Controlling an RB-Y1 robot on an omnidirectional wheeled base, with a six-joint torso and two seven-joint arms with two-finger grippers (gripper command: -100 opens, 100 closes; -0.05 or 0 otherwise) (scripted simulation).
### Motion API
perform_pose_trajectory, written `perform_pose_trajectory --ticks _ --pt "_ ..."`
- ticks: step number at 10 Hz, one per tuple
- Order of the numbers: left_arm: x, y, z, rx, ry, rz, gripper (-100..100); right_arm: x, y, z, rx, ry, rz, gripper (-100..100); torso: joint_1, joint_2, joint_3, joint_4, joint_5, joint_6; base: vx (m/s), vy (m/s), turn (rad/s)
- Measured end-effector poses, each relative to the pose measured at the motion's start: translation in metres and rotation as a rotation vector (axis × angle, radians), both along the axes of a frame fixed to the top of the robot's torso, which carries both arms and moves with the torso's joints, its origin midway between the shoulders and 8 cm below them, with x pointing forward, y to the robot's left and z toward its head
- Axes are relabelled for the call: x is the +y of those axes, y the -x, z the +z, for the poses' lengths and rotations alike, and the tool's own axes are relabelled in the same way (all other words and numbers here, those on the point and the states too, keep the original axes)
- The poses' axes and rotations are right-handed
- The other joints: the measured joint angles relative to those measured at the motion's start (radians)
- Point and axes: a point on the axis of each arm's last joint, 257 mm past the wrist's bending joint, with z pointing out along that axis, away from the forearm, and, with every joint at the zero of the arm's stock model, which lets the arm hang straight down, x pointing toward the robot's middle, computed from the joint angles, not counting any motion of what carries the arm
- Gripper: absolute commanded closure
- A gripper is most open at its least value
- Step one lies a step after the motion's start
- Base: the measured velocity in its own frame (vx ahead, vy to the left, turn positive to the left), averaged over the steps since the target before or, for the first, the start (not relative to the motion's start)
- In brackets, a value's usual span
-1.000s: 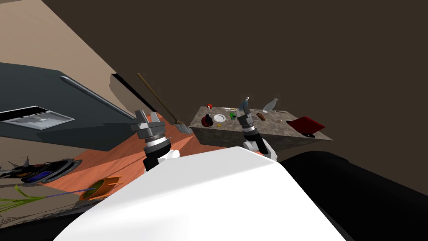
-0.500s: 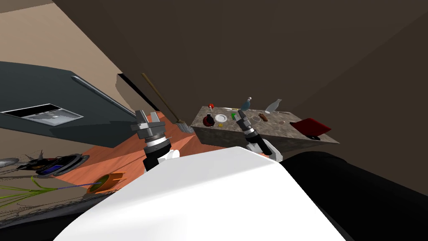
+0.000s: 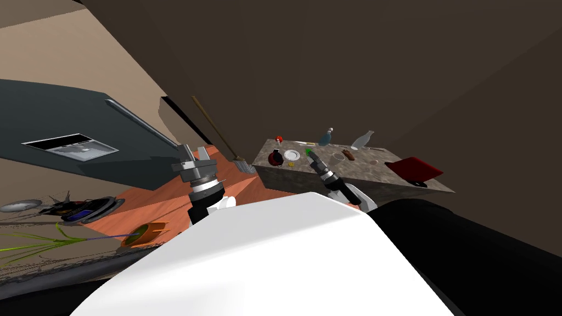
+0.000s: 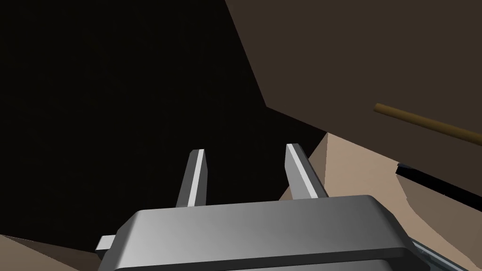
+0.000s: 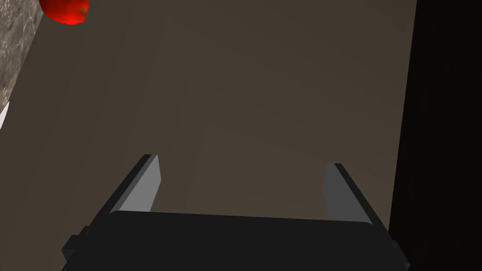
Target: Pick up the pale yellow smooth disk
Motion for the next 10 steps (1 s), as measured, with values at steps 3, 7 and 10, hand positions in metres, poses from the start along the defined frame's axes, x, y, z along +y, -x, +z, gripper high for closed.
perform_pose_trajectory --ticks 3,7,10 --pt "0.0 0.0 0.0 0.0 0.0 0.0 0 -0.005 0.005 -0.028 0.089 0.082 0.025 -100 0.0 0.0 0.0 0.0 0.0 0.0 0.006 0.012 0.051" --pt "0.0 0.0 0.0 0.0 0.0 0.0 0 -0.006 0.014 -0.057 0.167 0.168 0.06 -100 0.0 0.0 0.0 0.0 0.0 0.0 0.003 0.01 0.072" --pt "0.0 0.0 0.0 0.0 0.0 0.0 0 -0.013 0.025 -0.091 0.265 0.245 0.083 -100 0.0 0.0 0.0 0.0 0.0 0.0 0.004 0.012 0.1"
